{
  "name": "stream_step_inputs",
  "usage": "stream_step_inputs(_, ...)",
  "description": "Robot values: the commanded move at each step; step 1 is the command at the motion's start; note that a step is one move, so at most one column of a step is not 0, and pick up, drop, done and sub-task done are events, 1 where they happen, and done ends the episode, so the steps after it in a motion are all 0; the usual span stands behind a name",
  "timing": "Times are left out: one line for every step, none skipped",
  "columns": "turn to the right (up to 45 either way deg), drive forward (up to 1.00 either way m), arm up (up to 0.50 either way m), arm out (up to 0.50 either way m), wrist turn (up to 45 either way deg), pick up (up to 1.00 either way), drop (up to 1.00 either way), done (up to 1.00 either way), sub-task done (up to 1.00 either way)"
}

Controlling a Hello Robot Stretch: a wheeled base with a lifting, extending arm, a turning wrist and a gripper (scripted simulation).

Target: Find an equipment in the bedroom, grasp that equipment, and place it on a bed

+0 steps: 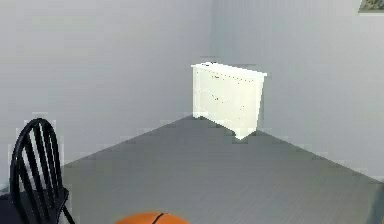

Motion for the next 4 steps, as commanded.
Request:
stream_step_inputs(3.0, 0.00, 0.00, 0.00, 0.0, 0.00, 0.00, 0.00, 0.00)
stream_step_inputs(0.0, 0.40, 0.00, 0.00, 0.0, 0.00, 0.00, 0.00, 0.00)
stream_step_inputs(42.0, 0.00, 0.00, 0.00, 0.0, 0.00, 0.00, 0.00, 0.00)
stream_step_inputs(0.0, 1.00, 0.00, 0.00, 0.0, 0.00, 0.00, 0.00, 0.00)
